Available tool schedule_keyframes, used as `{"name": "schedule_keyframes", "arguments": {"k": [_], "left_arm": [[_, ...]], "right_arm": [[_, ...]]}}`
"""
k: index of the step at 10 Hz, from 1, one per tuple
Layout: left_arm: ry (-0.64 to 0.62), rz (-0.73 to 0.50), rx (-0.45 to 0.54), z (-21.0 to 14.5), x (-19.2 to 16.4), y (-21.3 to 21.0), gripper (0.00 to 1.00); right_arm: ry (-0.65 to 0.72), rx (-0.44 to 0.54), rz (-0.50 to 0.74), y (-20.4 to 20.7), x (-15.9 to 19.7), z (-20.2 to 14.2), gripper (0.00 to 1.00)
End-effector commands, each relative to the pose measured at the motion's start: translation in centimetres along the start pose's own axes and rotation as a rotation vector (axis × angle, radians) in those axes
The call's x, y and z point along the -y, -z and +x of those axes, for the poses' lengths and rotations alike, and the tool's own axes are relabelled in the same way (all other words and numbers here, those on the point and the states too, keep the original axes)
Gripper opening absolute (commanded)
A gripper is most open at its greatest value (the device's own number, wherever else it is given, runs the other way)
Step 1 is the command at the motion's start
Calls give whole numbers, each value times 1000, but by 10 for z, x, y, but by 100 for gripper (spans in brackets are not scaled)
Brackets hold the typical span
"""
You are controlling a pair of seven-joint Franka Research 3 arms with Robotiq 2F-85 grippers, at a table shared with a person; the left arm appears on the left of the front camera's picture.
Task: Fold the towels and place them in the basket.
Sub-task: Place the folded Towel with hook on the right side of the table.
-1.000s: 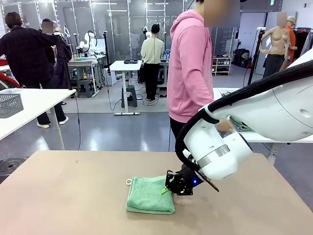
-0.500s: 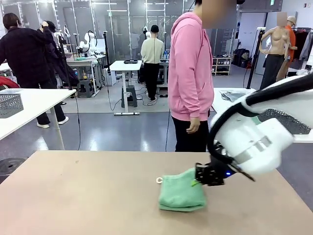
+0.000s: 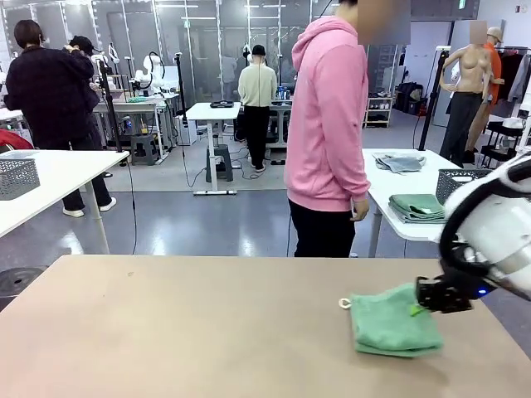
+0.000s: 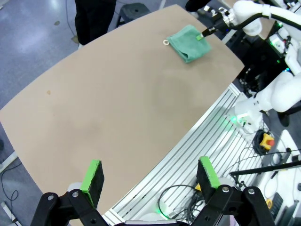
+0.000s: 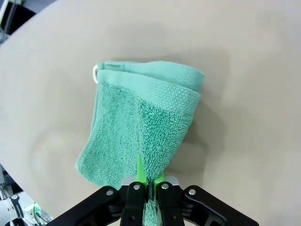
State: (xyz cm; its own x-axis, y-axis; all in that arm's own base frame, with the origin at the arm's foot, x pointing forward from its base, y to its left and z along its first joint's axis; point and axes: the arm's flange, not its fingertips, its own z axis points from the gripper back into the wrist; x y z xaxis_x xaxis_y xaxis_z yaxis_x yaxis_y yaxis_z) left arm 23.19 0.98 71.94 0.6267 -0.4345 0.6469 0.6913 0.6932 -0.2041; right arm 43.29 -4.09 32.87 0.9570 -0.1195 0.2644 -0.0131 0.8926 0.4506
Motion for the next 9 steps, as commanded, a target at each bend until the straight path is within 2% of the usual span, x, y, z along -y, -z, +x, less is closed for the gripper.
{"name": "schedule_keyframes", "arguments": {"k": [1, 3, 6, 7, 8, 9], "left_arm": [[22, -18, 5, 0, 1, 0, 100], [22, -18, 5, 0, 1, 0, 100], [22, -18, 5, 0, 1, 0, 100], [22, -18, 5, 0, 1, 0, 100], [22, -18, 5, 0, 1, 0, 100], [22, -18, 5, 0, 1, 0, 100]], "right_arm": [[-55, -9, -53, -23, 30, 16, 6], [-60, -38, -77, -40, 52, 25, 6], [-56, -55, -162, -52, 65, 34, 6], [-55, -50, -168, -51, 63, 36, 16], [-67, -46, -181, -50, 58, 36, 41], [-66, -43, -194, -52, 54, 36, 51]]}}
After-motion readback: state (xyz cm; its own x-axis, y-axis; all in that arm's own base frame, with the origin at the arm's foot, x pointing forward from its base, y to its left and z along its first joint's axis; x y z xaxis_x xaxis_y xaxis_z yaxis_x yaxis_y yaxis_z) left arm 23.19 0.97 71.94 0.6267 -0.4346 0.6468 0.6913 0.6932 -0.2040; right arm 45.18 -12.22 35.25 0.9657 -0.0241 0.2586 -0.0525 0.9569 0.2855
